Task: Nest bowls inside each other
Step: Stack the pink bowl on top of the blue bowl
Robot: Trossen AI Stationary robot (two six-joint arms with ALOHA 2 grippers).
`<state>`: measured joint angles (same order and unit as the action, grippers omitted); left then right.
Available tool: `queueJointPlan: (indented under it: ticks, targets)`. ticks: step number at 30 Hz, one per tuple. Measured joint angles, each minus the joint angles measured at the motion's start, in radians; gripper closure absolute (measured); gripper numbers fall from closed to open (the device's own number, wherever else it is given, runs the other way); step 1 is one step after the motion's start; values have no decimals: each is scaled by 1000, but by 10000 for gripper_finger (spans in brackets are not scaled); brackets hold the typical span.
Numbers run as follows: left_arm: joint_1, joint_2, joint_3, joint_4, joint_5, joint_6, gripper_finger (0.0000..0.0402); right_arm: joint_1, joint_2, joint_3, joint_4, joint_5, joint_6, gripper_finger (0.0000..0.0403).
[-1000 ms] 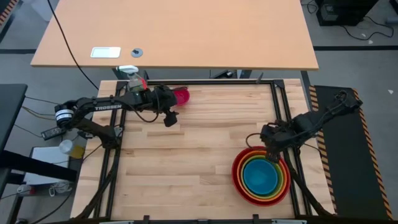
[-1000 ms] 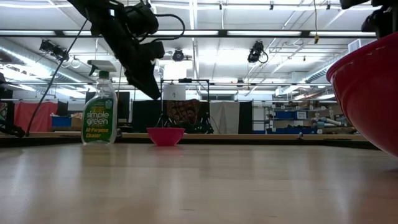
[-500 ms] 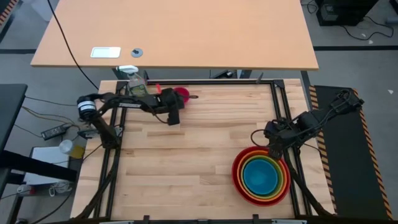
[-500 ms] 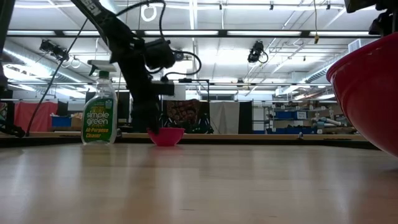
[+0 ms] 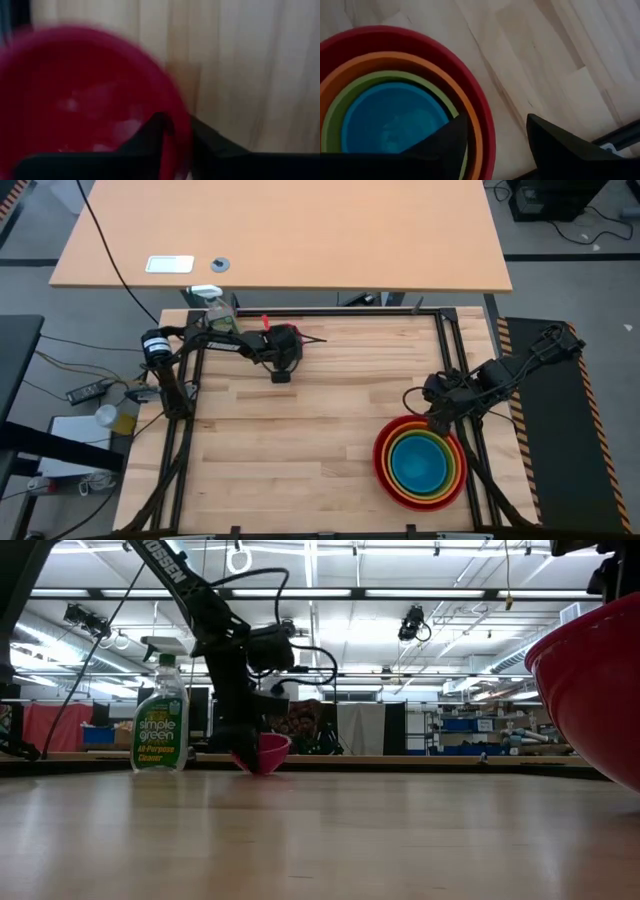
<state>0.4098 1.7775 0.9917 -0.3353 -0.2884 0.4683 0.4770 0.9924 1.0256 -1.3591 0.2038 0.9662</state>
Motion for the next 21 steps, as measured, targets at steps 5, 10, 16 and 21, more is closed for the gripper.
queueJointPlan:
  ticks: [5, 10, 16, 21]
  targets:
    - [-28, -8, 73, -71, 23, -57, 388, -51, -2, 0, 14, -6, -33, 193]
    - [-115, -18, 263, -203, 52, -27, 390, -186, -25, 14, 11, -18, -25, 193]
    - [-264, -11, 578, -305, 295, 11, 391, -405, -112, 31, 22, -118, 196, 193]
    - [-368, 69, 796, -352, 417, 24, 392, -501, -156, 31, 14, -182, 203, 193]
